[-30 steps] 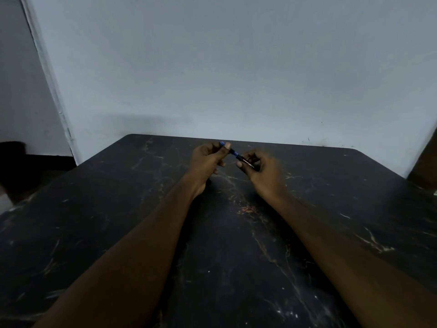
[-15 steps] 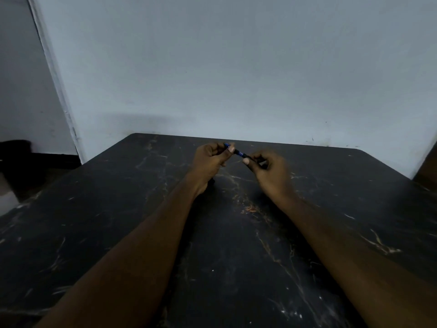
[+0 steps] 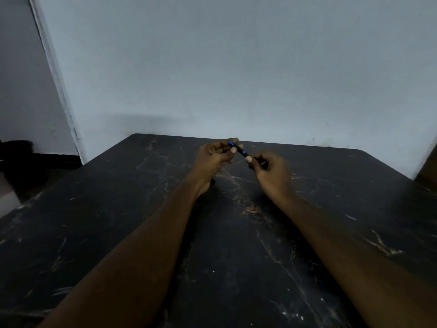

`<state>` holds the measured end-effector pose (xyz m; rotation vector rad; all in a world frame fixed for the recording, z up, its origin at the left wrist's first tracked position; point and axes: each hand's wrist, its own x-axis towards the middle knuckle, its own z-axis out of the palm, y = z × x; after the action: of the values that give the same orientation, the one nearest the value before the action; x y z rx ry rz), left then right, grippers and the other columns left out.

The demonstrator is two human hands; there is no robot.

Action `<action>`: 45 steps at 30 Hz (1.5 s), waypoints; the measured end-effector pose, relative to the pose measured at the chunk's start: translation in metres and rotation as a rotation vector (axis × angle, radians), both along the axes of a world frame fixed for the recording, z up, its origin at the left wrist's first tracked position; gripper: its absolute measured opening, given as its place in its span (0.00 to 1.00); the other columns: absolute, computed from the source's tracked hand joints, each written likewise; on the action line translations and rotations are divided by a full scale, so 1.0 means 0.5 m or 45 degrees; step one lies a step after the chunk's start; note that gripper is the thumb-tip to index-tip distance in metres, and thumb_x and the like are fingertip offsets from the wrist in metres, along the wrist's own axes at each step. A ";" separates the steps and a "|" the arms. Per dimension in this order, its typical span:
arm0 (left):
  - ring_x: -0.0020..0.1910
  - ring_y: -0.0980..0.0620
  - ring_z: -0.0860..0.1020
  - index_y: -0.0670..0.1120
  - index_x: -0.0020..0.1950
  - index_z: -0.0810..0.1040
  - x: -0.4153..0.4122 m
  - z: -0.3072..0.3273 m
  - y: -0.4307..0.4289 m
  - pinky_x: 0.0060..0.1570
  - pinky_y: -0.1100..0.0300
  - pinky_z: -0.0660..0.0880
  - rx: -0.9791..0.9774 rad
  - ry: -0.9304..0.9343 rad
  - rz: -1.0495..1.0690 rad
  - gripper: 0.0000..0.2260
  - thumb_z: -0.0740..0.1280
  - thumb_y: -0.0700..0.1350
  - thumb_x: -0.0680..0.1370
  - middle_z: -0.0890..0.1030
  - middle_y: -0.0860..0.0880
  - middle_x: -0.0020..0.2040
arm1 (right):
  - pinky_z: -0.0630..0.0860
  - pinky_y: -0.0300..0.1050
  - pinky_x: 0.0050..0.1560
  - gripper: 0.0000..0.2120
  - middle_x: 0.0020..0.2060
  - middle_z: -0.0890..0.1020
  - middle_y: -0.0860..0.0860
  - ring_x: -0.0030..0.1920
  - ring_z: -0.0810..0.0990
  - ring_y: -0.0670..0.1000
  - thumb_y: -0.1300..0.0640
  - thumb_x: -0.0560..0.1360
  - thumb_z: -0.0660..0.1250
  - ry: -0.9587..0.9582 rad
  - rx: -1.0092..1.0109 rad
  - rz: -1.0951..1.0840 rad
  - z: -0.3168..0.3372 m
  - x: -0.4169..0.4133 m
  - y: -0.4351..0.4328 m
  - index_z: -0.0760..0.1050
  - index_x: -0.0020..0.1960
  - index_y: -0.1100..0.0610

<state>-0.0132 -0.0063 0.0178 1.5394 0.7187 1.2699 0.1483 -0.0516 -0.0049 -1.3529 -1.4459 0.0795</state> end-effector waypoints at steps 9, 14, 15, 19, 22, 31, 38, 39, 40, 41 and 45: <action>0.25 0.60 0.72 0.42 0.44 0.84 0.007 0.000 0.000 0.27 0.67 0.68 -0.084 -0.109 0.219 0.13 0.73 0.52 0.74 0.81 0.53 0.31 | 0.65 0.29 0.33 0.05 0.38 0.78 0.40 0.38 0.75 0.36 0.53 0.72 0.73 -0.027 0.080 0.001 0.000 -0.006 0.001 0.80 0.46 0.52; 0.23 0.63 0.71 0.39 0.49 0.84 0.009 -0.007 0.004 0.25 0.71 0.68 -0.046 -0.097 0.189 0.10 0.71 0.46 0.77 0.78 0.57 0.26 | 0.68 0.38 0.34 0.07 0.35 0.79 0.45 0.36 0.75 0.40 0.51 0.75 0.71 -0.015 0.043 -0.002 0.000 -0.004 -0.001 0.82 0.44 0.54; 0.25 0.63 0.72 0.38 0.52 0.83 0.008 -0.007 0.005 0.26 0.71 0.68 -0.038 -0.109 0.157 0.10 0.70 0.44 0.77 0.80 0.58 0.29 | 0.68 0.41 0.34 0.08 0.33 0.79 0.45 0.35 0.75 0.41 0.50 0.76 0.70 -0.027 0.033 0.004 -0.001 -0.004 -0.001 0.81 0.42 0.54; 0.33 0.59 0.76 0.44 0.57 0.83 0.006 -0.006 0.009 0.27 0.66 0.66 -0.088 -0.124 0.028 0.09 0.68 0.42 0.78 0.85 0.48 0.52 | 0.70 0.42 0.35 0.09 0.35 0.81 0.47 0.36 0.77 0.45 0.51 0.76 0.69 0.000 0.021 0.008 -0.003 -0.002 0.001 0.82 0.44 0.55; 0.33 0.57 0.78 0.45 0.54 0.84 0.005 -0.003 0.010 0.29 0.63 0.66 -0.171 -0.183 0.004 0.08 0.71 0.46 0.77 0.85 0.47 0.52 | 0.68 0.34 0.34 0.05 0.36 0.79 0.42 0.38 0.76 0.39 0.51 0.76 0.69 -0.005 0.051 0.004 -0.002 -0.004 -0.001 0.81 0.46 0.52; 0.21 0.61 0.69 0.34 0.48 0.83 0.013 -0.009 0.008 0.24 0.70 0.67 -0.050 -0.047 0.217 0.17 0.73 0.49 0.75 0.74 0.47 0.28 | 0.66 0.28 0.34 0.04 0.36 0.77 0.39 0.38 0.75 0.35 0.54 0.74 0.72 -0.020 0.066 0.009 0.002 -0.009 -0.005 0.81 0.46 0.55; 0.33 0.59 0.78 0.48 0.51 0.84 0.005 -0.006 0.006 0.27 0.67 0.68 -0.049 -0.105 0.010 0.05 0.71 0.42 0.76 0.86 0.52 0.47 | 0.66 0.37 0.33 0.08 0.35 0.79 0.45 0.35 0.74 0.40 0.52 0.76 0.69 -0.025 0.046 -0.015 0.002 -0.008 -0.008 0.81 0.47 0.56; 0.35 0.57 0.79 0.48 0.52 0.84 0.004 -0.005 0.007 0.27 0.65 0.67 -0.071 -0.111 0.012 0.06 0.72 0.42 0.76 0.86 0.49 0.50 | 0.66 0.36 0.34 0.07 0.37 0.78 0.44 0.36 0.74 0.39 0.52 0.76 0.69 -0.024 0.059 -0.014 0.004 -0.008 -0.009 0.81 0.47 0.56; 0.36 0.55 0.79 0.47 0.53 0.84 0.004 -0.004 0.007 0.28 0.64 0.67 -0.099 -0.126 0.024 0.07 0.73 0.44 0.75 0.86 0.47 0.50 | 0.66 0.35 0.34 0.06 0.37 0.78 0.43 0.37 0.75 0.38 0.53 0.76 0.70 -0.029 0.072 -0.010 0.005 -0.008 -0.009 0.81 0.48 0.55; 0.36 0.55 0.79 0.46 0.54 0.84 0.003 -0.003 0.007 0.28 0.63 0.66 -0.127 -0.144 0.041 0.09 0.74 0.46 0.74 0.85 0.47 0.49 | 0.67 0.33 0.35 0.06 0.38 0.78 0.43 0.38 0.75 0.37 0.53 0.76 0.70 -0.040 0.086 -0.006 0.007 -0.008 -0.010 0.81 0.48 0.55; 0.30 0.59 0.78 0.37 0.51 0.82 0.009 -0.002 0.001 0.27 0.67 0.69 -0.126 -0.133 0.169 0.18 0.74 0.52 0.74 0.84 0.47 0.43 | 0.66 0.31 0.36 0.06 0.40 0.80 0.46 0.39 0.75 0.39 0.54 0.75 0.71 -0.091 0.090 0.010 0.006 -0.007 -0.010 0.81 0.48 0.56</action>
<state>-0.0087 -0.0058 0.0170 1.3537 0.8145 1.3816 0.1446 -0.0565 -0.0017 -1.3038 -1.4996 -0.0150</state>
